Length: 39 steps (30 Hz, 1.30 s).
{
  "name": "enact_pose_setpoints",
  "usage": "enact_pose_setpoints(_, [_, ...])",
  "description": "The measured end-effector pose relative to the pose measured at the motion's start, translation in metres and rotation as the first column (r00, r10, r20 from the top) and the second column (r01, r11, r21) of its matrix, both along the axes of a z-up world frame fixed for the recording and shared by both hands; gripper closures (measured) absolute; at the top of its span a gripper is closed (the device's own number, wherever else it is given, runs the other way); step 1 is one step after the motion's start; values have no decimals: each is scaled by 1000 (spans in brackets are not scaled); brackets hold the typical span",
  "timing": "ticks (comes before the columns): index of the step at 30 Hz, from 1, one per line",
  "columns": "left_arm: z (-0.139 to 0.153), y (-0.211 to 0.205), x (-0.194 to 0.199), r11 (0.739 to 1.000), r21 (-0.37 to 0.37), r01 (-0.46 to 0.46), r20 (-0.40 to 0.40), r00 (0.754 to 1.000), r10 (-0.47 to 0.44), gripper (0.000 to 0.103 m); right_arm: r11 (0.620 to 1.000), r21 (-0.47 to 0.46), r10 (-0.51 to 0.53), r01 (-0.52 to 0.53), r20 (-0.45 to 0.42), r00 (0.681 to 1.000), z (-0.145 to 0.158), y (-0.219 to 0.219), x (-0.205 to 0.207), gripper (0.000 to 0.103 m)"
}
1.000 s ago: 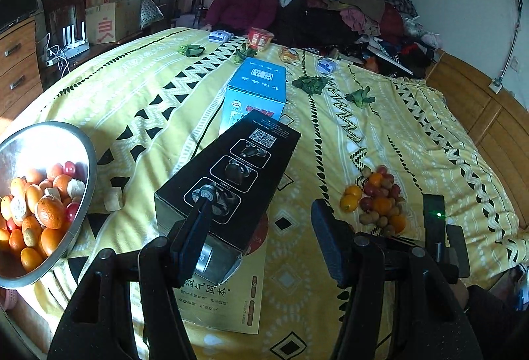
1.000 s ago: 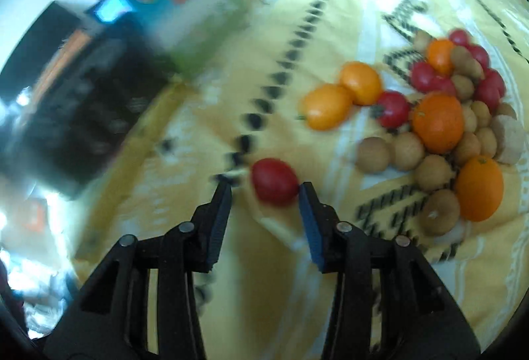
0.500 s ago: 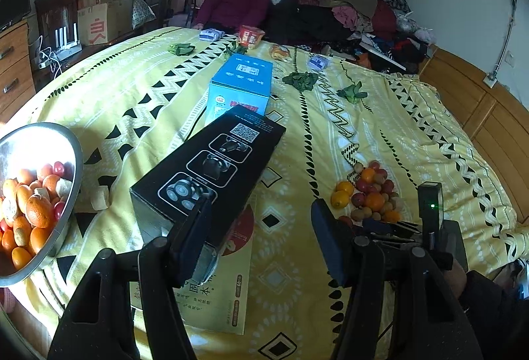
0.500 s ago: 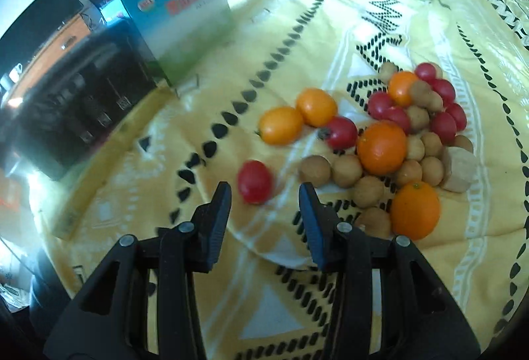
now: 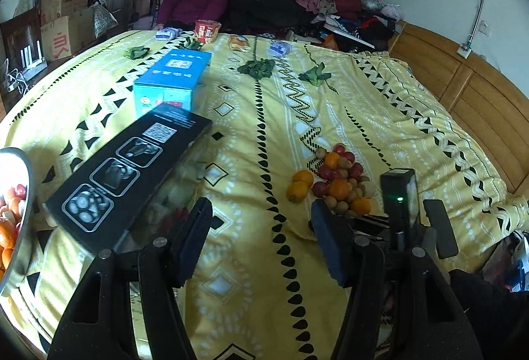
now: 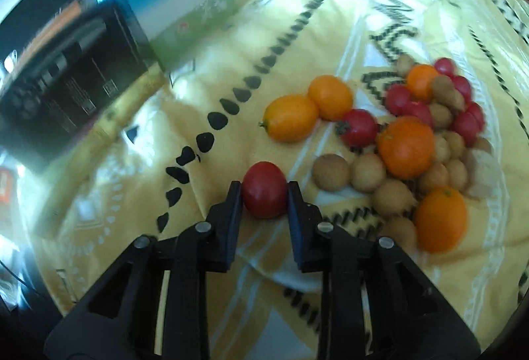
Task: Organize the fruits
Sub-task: 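Close the right tool on a red tomato while the left tool closes on a yellow orange, then carry the tomato and yellow orange into the steel bowl and open both tools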
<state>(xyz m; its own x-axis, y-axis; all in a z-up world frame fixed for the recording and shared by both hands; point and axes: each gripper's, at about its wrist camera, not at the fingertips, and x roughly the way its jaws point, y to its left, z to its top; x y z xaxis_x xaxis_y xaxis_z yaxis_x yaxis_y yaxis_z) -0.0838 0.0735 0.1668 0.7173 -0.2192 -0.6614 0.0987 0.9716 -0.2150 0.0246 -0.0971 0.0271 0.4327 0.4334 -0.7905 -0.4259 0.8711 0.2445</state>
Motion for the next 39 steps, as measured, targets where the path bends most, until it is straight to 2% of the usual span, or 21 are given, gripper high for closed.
enact_pose_setpoints(3, [-20, -22, 25, 998, 10, 58, -37, 998, -58, 40, 996, 69, -53, 52, 4, 999, 11, -27, -16, 76])
enact_pose_setpoints(12, [-109, -79, 122, 986, 21, 167, -197, 967, -159, 41, 975, 160, -154, 156, -25, 988, 21, -86, -40, 76])
enact_pose_setpoints(14, [-121, -85, 134, 983, 19, 184, -216, 960, -176, 49, 971, 173, -162, 164, -26, 986, 23, -93, -37, 76])
enact_pose_setpoints(18, [-137, -97, 148, 976, 31, 215, -240, 950, -202, 52, 966, 192, -171, 172, -24, 985, 25, -102, -27, 76])
enact_pose_setpoints(22, [-149, -97, 155, 977, 42, 207, -255, 948, -190, 66, 966, 201, -165, 165, -16, 986, 25, -103, -20, 76])
enact_pose_setpoints(29, [-137, -94, 150, 983, 44, 177, -214, 963, -164, 69, 973, 176, -150, 146, 11, 989, 31, -94, -20, 76])
enact_pose_setpoints(34, [-97, -83, 120, 990, 36, 139, -135, 982, -133, 69, 984, 109, -145, 139, 54, 988, 45, -83, -20, 76])
enact_pose_setpoints(39, [-45, -60, 87, 995, 53, 81, -29, 996, -79, 69, 993, 7, -121, 121, 132, 984, 70, -60, -23, 76])
